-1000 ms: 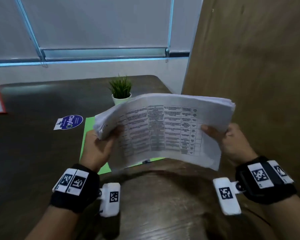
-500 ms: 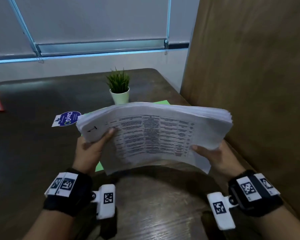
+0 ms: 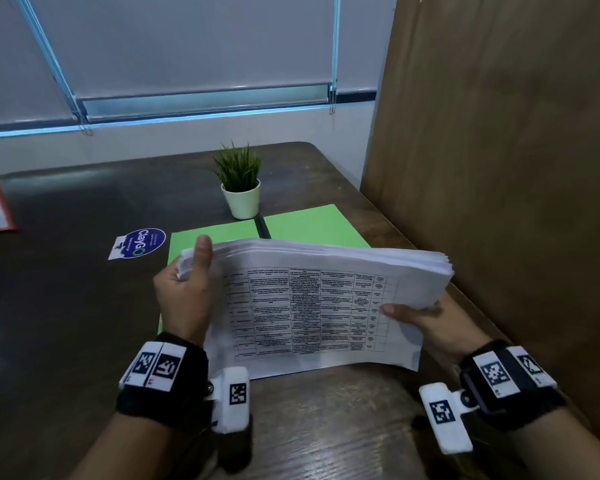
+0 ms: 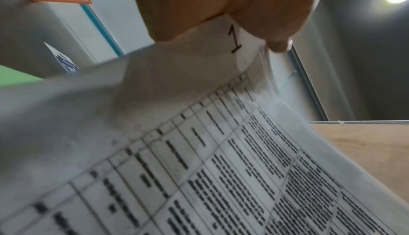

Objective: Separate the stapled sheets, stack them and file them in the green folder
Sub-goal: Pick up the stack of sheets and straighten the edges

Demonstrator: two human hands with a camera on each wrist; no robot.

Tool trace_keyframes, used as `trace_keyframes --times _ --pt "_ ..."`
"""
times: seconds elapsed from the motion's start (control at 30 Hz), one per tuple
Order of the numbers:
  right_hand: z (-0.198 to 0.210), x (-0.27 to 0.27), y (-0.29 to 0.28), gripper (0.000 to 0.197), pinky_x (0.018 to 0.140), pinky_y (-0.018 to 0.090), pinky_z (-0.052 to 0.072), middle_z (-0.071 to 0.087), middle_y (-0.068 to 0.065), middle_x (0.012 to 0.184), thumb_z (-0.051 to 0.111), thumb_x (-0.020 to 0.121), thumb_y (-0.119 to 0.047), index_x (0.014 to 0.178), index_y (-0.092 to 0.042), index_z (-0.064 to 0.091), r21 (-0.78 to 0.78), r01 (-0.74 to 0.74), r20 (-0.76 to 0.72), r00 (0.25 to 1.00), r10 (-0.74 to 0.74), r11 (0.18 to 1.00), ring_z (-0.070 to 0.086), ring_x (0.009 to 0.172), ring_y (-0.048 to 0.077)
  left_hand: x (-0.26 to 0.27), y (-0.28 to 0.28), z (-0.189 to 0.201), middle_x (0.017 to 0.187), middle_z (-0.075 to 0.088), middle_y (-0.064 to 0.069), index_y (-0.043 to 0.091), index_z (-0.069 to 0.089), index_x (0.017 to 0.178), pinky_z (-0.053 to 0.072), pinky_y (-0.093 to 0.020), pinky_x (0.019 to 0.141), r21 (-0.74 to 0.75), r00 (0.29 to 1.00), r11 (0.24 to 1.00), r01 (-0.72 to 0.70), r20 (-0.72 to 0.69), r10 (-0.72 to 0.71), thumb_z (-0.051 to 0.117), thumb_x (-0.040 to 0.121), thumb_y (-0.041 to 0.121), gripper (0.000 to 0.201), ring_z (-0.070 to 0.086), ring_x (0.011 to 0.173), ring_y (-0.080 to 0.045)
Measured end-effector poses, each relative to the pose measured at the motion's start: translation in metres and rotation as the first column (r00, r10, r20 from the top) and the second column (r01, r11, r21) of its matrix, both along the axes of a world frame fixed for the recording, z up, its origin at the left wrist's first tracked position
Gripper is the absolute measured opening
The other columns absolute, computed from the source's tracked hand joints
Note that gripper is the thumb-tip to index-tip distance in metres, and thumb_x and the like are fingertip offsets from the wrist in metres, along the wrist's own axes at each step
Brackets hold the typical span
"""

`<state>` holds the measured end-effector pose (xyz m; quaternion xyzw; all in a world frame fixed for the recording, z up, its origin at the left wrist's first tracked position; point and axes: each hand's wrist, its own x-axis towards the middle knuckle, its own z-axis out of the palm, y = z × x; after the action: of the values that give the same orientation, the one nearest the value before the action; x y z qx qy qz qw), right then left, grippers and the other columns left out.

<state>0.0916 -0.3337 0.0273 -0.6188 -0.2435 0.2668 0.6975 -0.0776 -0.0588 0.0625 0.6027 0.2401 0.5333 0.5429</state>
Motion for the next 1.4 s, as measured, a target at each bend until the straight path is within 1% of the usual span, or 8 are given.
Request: trace_keyframes --times 0.23,0.4,0.57,0.7,0.9,1.1,1.23,1.4 --pt "-0.001 0.000 -0.001 0.049 0.100 0.061 0.047 0.070 0.015 0.119 0.087 0.069 -0.014 0.115 -0.017 0.071 0.010 -0.013 -0.014 1.000 0.013 1.000 0.066 0.112 0.036 0.008 0.004 -0.002 0.047 0.037 0.018 0.025 0.043 0.047 0.032 -0.021 0.052 -0.081 0.990 0.996 -0.027 0.136 0.038 0.066 0.092 0.022 0.050 0.034 0.049 -0.004" --pt "0.003 -0.002 0.000 0.065 0.098 0.057 0.051 0.071 0.016 0.117 0.093 0.061 -0.022 0.119 -0.008 0.066 0.005 -0.015 -0.018 1.000 0.015 1.000 0.067 0.110 0.035 0.005 0.007 -0.003 0.062 0.035 -0.007 0.016 0.044 0.054 0.028 -0.035 0.063 -0.099 0.989 0.995 -0.015 0.143 0.029 0.068 0.081 0.048 0.048 0.032 0.063 -0.024" --pt "0.005 -0.002 -0.001 0.048 0.097 0.055 0.051 0.072 0.016 0.114 0.073 0.072 0.002 0.118 -0.004 0.064 -0.019 -0.002 0.016 1.000 0.002 1.000 0.068 0.108 0.034 0.003 0.006 -0.002 0.050 0.034 0.007 0.018 0.045 0.051 0.027 -0.032 0.058 -0.086 0.990 0.996 -0.018 0.139 0.030 0.062 0.075 0.037 0.035 0.032 0.056 -0.016" --pt "0.006 -0.004 0.000 0.045 0.095 0.053 0.053 0.073 0.015 0.112 0.073 0.072 0.003 0.115 -0.006 0.066 -0.029 0.007 0.024 1.000 -0.006 1.000 0.068 0.107 0.034 0.004 0.005 -0.004 0.058 0.039 -0.004 0.020 0.049 0.054 0.032 -0.031 0.061 -0.072 0.989 0.997 -0.014 0.145 0.025 0.063 0.080 0.040 0.036 0.036 0.060 -0.021" --pt "0.002 -0.002 0.000 0.043 0.097 0.056 0.051 0.072 0.016 0.114 0.073 0.075 0.002 0.117 -0.009 0.066 -0.023 0.021 -0.003 1.000 -0.021 1.000 0.067 0.109 0.036 0.005 0.010 -0.009 0.044 0.046 0.013 0.020 0.058 0.049 0.033 -0.027 0.056 -0.011 0.996 0.999 -0.051 0.076 0.052 0.051 0.076 0.020 0.028 0.041 0.053 -0.010" --pt "-0.001 -0.001 0.002 0.035 0.099 0.060 0.048 0.073 0.016 0.113 0.071 0.080 0.002 0.113 -0.010 0.069 -0.031 0.053 0.004 0.999 -0.053 0.998 0.068 0.108 0.037 -0.010 0.022 -0.032 0.085 0.068 0.002 0.022 0.069 0.092 0.049 -0.017 0.070 0.096 0.990 0.988 0.124 -0.074 -0.117 0.073 0.067 0.075 0.058 0.064 0.077 -0.007" --pt "0.004 -0.003 0.009 0.028 0.096 0.057 0.052 0.074 0.014 0.110 0.072 0.082 0.000 0.105 -0.015 0.073 -0.075 0.072 0.040 0.997 -0.069 0.995 0.069 0.106 0.037 -0.014 0.014 -0.046 0.088 0.079 0.007 0.019 0.073 0.096 0.056 -0.028 0.077 -0.147 0.928 0.952 0.269 -0.226 -0.297 0.090 0.068 0.021 0.032 0.074 0.089 -0.010" --pt "0.046 -0.001 0.019 0.024 0.082 0.030 0.060 0.076 -0.004 0.103 0.069 0.087 -0.005 0.105 -0.022 0.068 -0.046 0.111 0.275 0.957 -0.094 0.993 0.071 0.099 0.013 -0.007 0.017 -0.013 0.074 0.075 0.018 0.022 0.072 0.081 0.056 -0.026 0.075 -0.039 0.978 0.986 0.162 -0.125 -0.166 0.083 0.079 0.016 0.013 0.067 0.079 -0.005"
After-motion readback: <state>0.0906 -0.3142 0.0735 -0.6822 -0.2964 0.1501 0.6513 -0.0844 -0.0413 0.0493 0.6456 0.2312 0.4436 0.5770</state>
